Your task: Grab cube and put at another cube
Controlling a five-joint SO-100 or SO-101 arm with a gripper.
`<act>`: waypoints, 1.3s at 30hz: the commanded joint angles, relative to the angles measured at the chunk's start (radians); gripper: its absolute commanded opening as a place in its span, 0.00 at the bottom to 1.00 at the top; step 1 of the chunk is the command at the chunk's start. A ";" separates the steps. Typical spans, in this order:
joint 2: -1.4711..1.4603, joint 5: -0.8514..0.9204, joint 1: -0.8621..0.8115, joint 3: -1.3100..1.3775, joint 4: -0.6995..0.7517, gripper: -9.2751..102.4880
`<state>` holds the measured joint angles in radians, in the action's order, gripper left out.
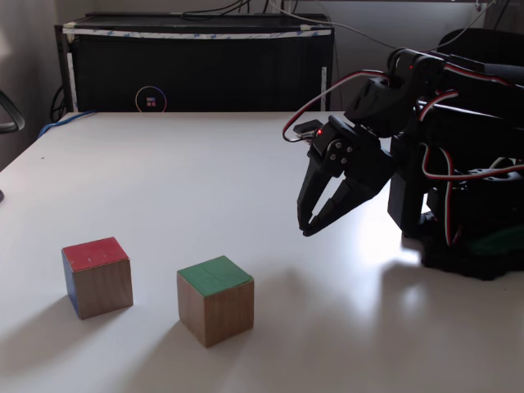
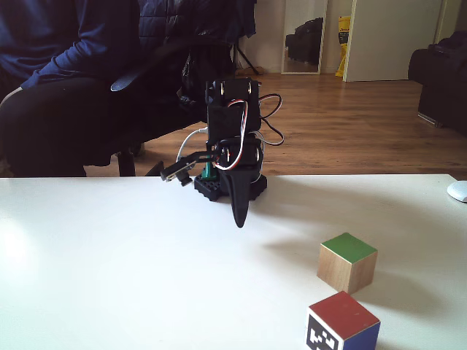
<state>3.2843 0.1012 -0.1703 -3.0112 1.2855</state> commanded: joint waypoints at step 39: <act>-0.719 0.029 0.212 0.830 -0.003 0.36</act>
<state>2.6906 0.1120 0.0077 -2.3270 1.2579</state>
